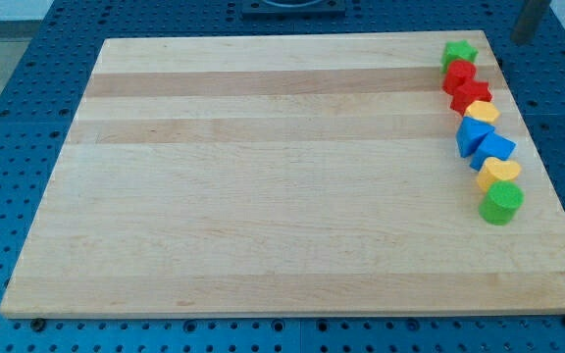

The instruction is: Drag the red circle left to the green star

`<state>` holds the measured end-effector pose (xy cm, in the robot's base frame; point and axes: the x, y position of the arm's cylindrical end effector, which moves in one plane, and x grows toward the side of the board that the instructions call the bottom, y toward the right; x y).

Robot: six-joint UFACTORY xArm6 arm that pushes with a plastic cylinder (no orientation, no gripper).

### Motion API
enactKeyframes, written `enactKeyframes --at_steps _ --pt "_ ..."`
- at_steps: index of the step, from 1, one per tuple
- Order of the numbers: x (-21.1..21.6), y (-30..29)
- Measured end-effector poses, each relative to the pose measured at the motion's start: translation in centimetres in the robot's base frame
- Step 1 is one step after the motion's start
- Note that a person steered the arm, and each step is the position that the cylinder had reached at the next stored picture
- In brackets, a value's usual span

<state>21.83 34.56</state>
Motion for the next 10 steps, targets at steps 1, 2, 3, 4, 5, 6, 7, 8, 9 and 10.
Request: enactKeyframes --at_steps 1,2,3,4,5,6,7,8,9,10 --pt "2.6 0.0" --pt "5.4 -0.5" --pt "8.2 -3.5" --pt "9.9 -10.3" --pt "10.1 -18.9" --pt "10.6 -19.7" --pt "10.9 -15.0" --pt "10.5 -13.9" --pt "8.4 -18.0" --pt "6.8 -22.6"
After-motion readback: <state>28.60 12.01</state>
